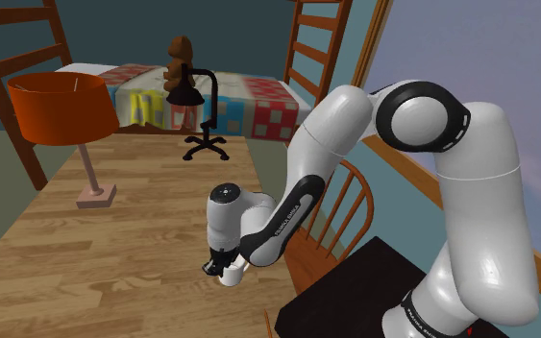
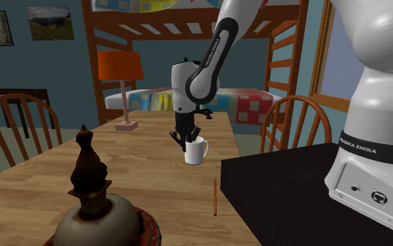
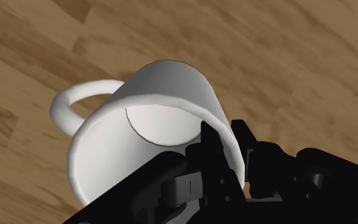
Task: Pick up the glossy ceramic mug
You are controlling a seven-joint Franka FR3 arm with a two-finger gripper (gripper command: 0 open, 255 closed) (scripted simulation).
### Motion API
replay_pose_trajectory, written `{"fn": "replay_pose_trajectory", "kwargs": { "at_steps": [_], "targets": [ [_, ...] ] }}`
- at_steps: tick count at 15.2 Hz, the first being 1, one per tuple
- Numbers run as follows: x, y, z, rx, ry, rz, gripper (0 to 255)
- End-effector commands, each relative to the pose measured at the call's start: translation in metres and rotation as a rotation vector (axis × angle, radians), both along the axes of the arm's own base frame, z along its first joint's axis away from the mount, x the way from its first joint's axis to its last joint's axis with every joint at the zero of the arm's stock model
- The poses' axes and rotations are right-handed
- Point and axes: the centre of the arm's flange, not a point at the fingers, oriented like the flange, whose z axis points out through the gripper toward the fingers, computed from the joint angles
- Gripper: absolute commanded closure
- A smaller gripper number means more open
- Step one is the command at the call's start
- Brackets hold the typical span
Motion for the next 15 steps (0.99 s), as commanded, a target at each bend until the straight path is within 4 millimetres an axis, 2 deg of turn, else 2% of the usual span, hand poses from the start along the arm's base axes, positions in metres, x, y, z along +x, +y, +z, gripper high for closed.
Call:
{"fn": "replay_pose_trajectory", "kwargs": {
  "at_steps": [1,3,15],
  "targets": [
    [0.000,0.000,0.000,0.000,0.000,0.000,255],
    [0.000,-0.001,-0.001,0.000,0.000,0.000,255],
    [0.000,-0.001,0.062,0.000,0.000,0.000,255]
  ]
}}
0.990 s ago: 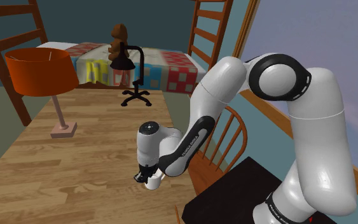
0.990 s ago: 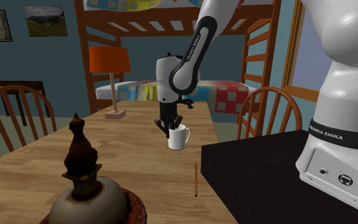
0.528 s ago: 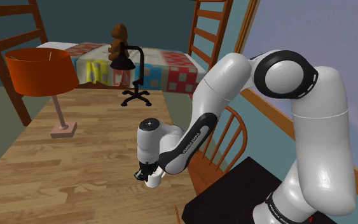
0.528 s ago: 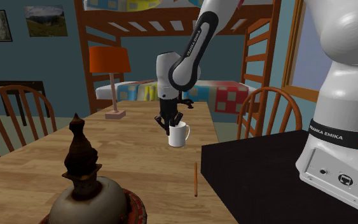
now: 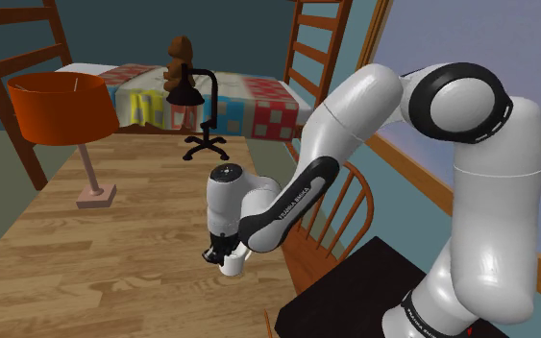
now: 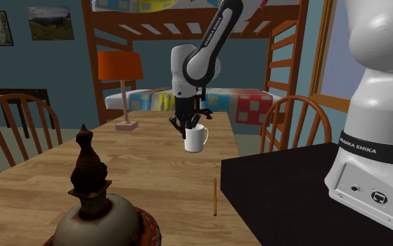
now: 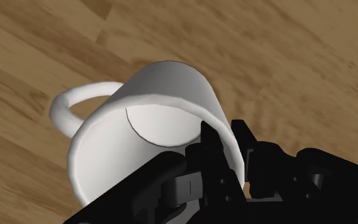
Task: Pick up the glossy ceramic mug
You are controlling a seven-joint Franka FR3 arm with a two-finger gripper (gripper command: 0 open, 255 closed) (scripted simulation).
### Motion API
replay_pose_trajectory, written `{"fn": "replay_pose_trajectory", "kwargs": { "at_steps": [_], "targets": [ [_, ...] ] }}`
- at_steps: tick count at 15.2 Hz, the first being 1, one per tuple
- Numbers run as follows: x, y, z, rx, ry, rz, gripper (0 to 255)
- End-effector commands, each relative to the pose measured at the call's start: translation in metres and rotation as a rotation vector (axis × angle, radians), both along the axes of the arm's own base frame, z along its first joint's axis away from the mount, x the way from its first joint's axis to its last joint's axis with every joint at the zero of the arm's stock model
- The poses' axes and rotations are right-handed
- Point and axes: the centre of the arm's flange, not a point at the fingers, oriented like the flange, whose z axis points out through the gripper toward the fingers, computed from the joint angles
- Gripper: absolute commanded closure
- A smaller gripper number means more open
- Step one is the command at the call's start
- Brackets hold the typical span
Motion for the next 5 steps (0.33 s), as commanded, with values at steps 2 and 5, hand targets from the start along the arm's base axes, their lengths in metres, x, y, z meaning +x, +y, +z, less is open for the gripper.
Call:
{"fn": "replay_pose_trajectory", "kwargs": {
  "at_steps": [2,5],
  "targets": [
    [0.000,0.000,0.015,0.000,0.000,0.000,255],
    [0.000,0.000,0.021,0.000,0.000,0.000,255]
  ]
}}
